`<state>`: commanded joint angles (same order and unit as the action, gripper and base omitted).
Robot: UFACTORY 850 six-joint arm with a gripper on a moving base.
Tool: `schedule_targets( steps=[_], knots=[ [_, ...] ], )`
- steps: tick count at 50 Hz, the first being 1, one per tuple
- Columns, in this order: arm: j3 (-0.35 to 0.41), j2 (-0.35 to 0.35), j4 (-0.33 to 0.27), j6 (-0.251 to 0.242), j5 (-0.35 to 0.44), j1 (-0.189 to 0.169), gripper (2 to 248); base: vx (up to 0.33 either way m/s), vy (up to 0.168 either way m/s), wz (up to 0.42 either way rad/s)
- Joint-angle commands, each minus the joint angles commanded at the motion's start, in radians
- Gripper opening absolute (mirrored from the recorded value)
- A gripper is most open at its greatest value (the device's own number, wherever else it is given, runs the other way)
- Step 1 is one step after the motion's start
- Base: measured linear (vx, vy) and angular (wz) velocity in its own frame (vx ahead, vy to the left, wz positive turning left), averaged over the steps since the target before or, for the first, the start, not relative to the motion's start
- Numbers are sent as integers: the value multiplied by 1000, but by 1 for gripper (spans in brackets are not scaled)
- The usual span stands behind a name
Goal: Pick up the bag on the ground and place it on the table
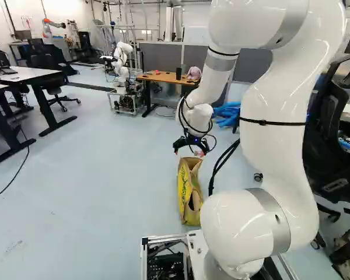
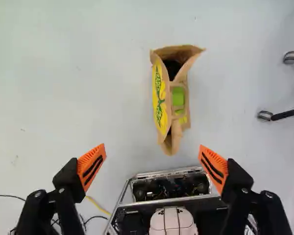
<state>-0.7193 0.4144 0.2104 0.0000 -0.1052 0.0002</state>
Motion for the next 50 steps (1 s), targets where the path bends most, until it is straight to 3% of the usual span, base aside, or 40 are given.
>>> schedule_targets(
  steps=[14,50],
  knots=[
    [-64,85,27,0,-115,-2,247,0,0,0],
    [-164,256,30,0,-126,-9,247,0,0,0]
  ],
)
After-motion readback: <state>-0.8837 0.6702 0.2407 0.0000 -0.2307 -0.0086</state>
